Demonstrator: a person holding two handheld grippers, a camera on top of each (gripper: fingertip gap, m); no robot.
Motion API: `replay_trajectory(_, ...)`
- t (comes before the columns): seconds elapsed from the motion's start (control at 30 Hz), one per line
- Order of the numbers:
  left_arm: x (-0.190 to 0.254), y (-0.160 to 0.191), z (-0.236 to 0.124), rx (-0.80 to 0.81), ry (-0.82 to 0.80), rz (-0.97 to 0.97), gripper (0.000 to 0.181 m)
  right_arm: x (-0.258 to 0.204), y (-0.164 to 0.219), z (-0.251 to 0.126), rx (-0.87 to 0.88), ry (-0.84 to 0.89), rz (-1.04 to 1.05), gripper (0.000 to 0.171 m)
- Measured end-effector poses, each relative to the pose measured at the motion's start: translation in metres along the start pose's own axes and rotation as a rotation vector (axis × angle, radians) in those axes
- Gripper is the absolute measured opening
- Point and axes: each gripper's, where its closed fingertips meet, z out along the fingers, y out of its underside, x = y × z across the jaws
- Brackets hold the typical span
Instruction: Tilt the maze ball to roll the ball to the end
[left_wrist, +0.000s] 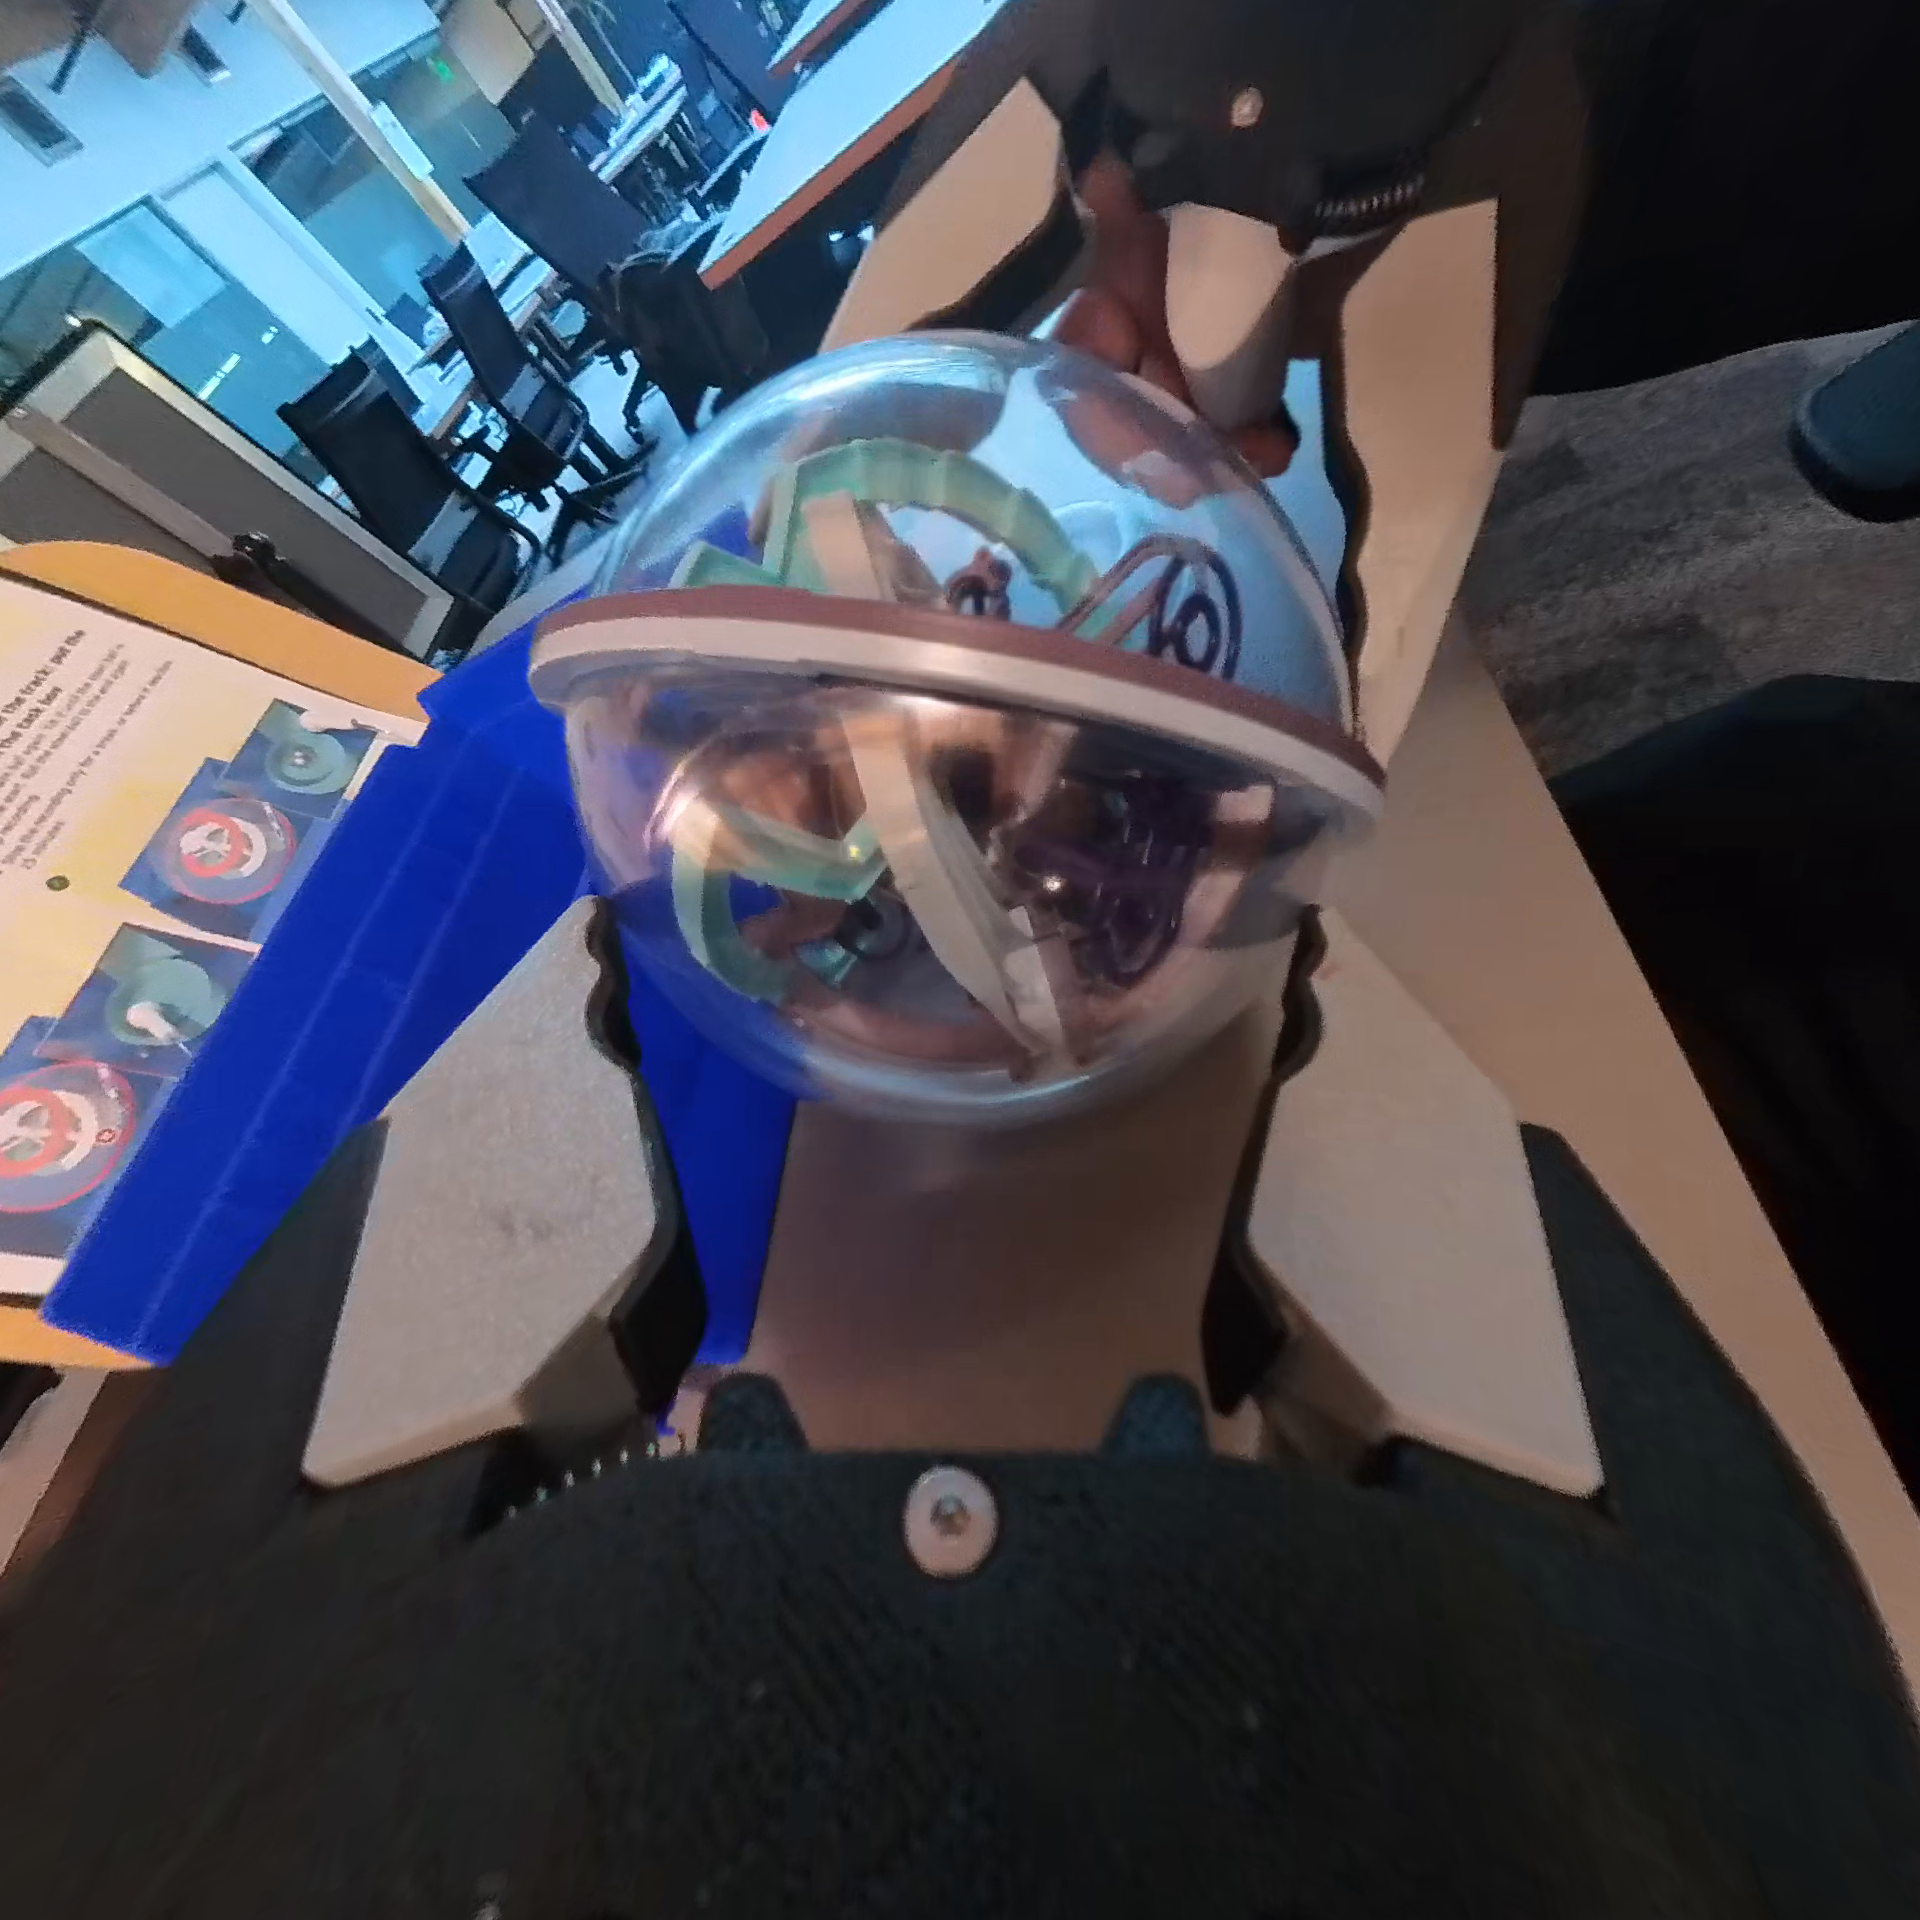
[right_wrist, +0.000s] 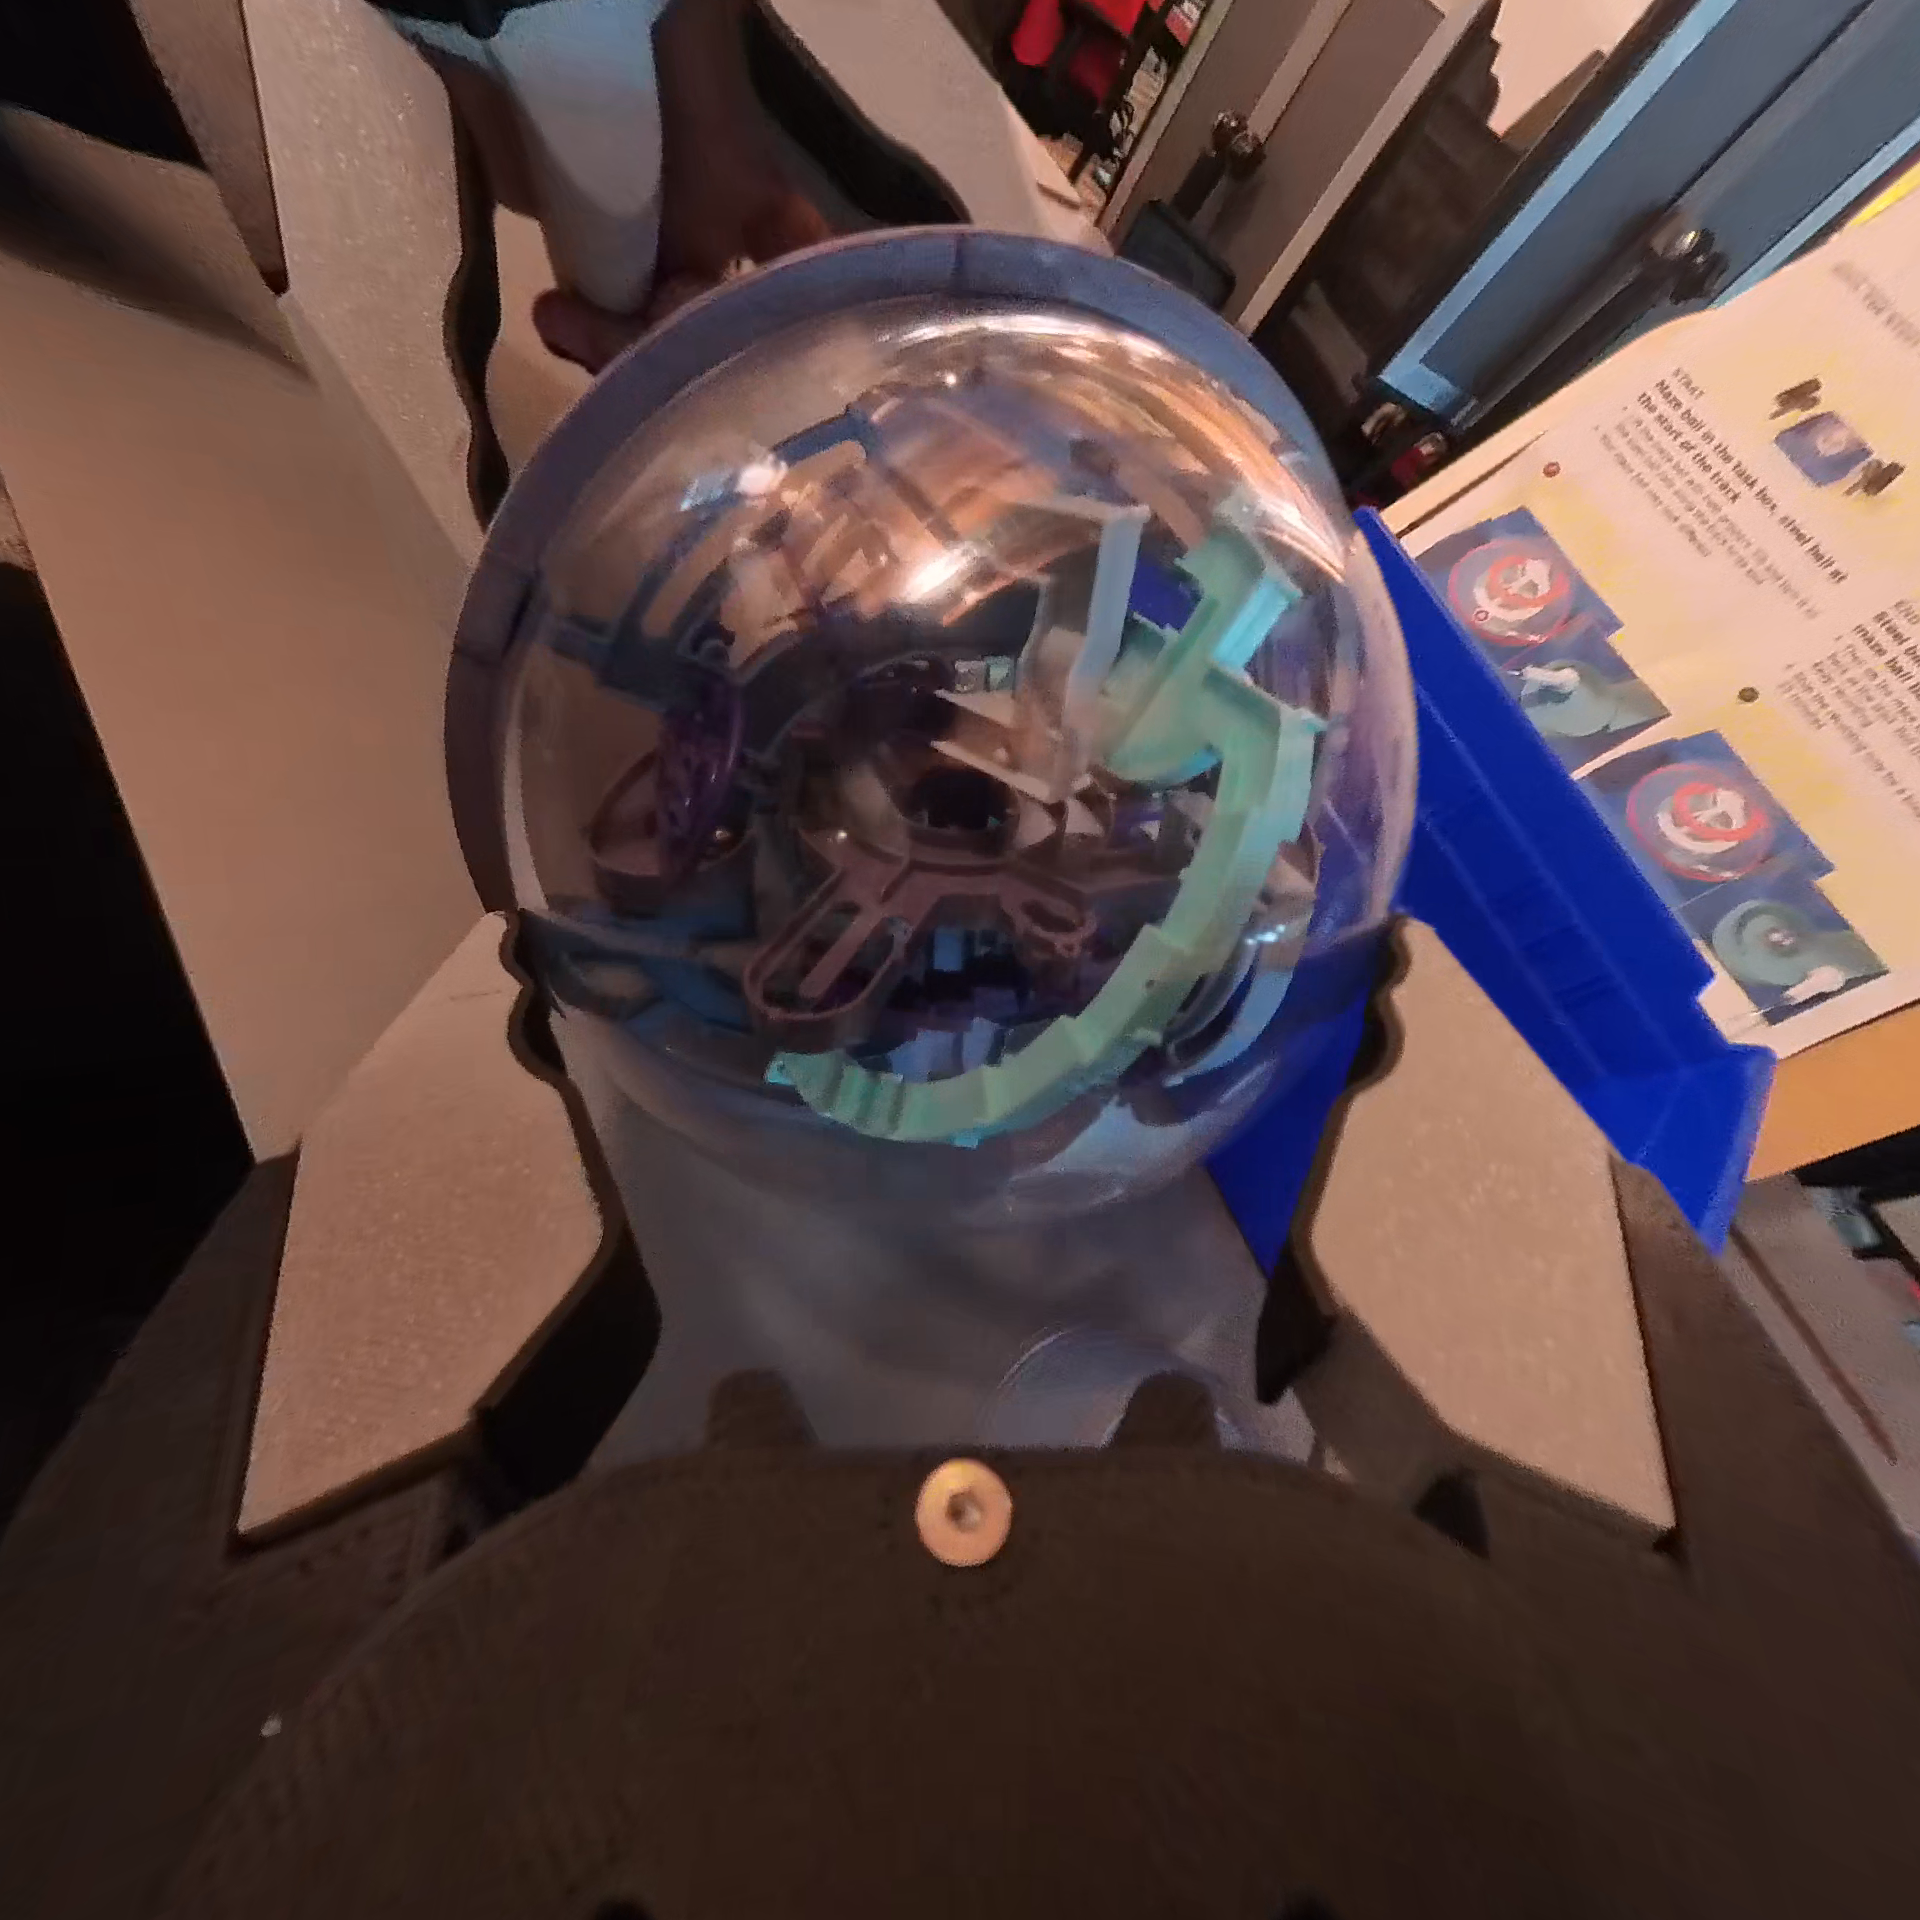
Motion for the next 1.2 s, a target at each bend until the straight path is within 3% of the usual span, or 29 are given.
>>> replay_trajectory(0.27,-0.002,0.001,0.004,0.0,0.026,0.0,0.123,0.003,0.001,-0.001,0.043,-0.039,0.069,0.149)
replay_trajectory(0.53,-0.004,0.028,0.012,-0.036,0.015,-0.011,0.117,0.005,0.001,0.0,0.105,-0.106,0.225,0.148)
replay_trajectory(0.73,-0.003,0.02,0.016,0.03,0.034,-0.08,0.123,0.007,0.003,-0.002,0.136,-0.155,0.338,0.148)
replay_trajectory(0.93,0.0,0.002,0.011,0.124,-0.012,-0.032,0.117,0.006,0.011,-0.012,0.132,-0.218,0.408,0.146)
replay_trajectory(1.03,0.0,0.017,0.014,0.061,0.01,-0.08,0.112,0.004,0.016,-0.013,0.125,-0.227,0.421,0.141)
replay_trajectory(1.13,0.001,0.036,0.022,-0.017,0.042,-0.123,0.12,-0.001,0.023,-0.01,0.094,-0.234,0.408,0.132)
replay_trajectory(1.2,-0.001,0.032,0.026,-0.011,0.049,-0.143,0.125,-0.002,0.028,-0.004,0.064,-0.221,0.399,0.138)
